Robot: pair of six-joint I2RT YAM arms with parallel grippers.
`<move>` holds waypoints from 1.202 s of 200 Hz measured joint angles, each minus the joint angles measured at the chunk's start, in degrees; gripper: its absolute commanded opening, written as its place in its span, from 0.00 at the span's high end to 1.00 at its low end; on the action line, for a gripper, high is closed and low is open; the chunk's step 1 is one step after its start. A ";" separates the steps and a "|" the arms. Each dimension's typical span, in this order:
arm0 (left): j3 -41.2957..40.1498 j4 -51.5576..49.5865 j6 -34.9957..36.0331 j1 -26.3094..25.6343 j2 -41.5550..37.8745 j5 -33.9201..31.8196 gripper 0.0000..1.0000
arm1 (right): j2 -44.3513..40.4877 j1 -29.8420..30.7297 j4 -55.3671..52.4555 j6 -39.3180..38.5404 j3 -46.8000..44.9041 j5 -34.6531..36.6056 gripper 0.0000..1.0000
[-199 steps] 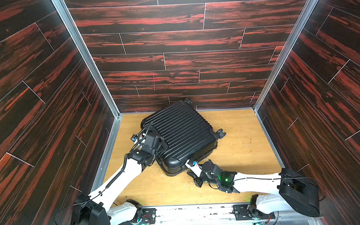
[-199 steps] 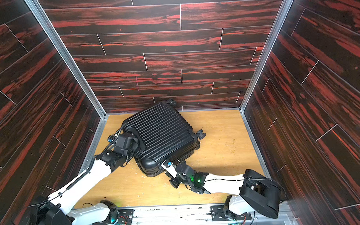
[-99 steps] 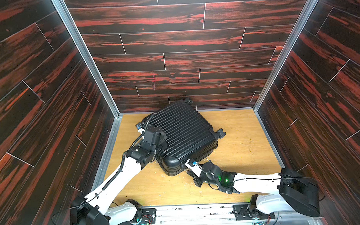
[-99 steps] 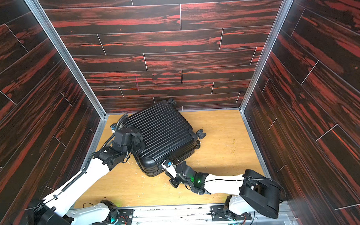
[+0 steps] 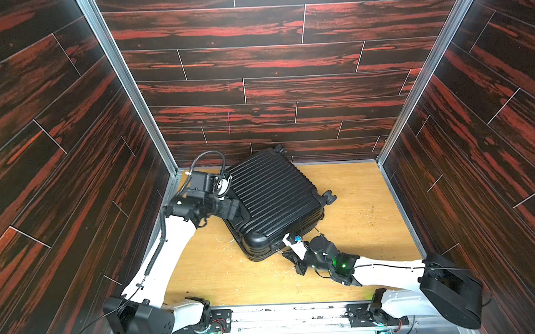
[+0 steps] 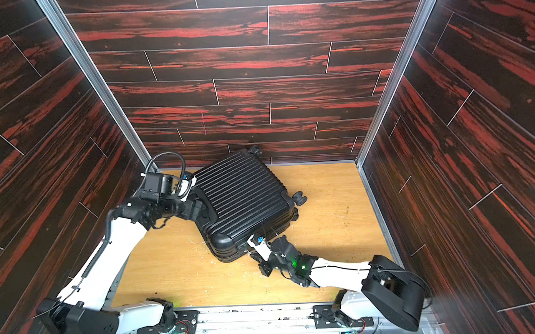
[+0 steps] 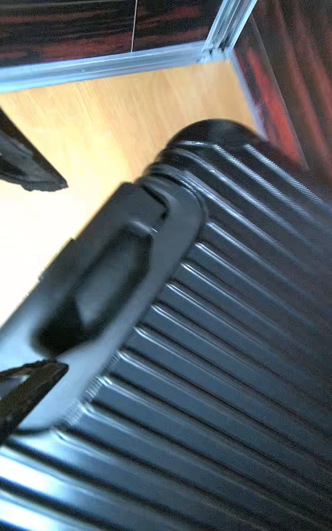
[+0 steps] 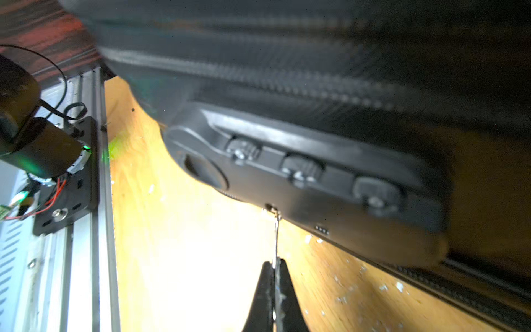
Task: Close the suitcase zippers
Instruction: Adjust the suitcase at the center of the board.
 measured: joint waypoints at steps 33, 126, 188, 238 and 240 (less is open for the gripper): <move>4.92 -7.74 11.08 0.42 4.42 4.15 0.07 | -4.66 -3.76 -3.30 -0.72 -1.90 -2.38 1.00; -1.27 -6.95 40.74 -0.07 0.11 18.23 0.08 | -14.82 -15.39 -14.91 -2.16 -3.56 -5.22 1.00; 5.57 -5.16 49.51 -3.91 10.12 17.05 0.12 | -14.86 -16.04 -15.04 -2.10 -3.56 -6.14 1.00; 10.19 -7.58 53.83 -5.62 17.62 15.39 0.17 | -14.86 -16.13 -15.04 -1.88 -3.56 -6.38 1.00; 10.19 -7.72 53.94 -5.68 17.81 15.32 0.17 | -14.84 -16.13 -15.06 -1.90 -3.56 -6.38 1.00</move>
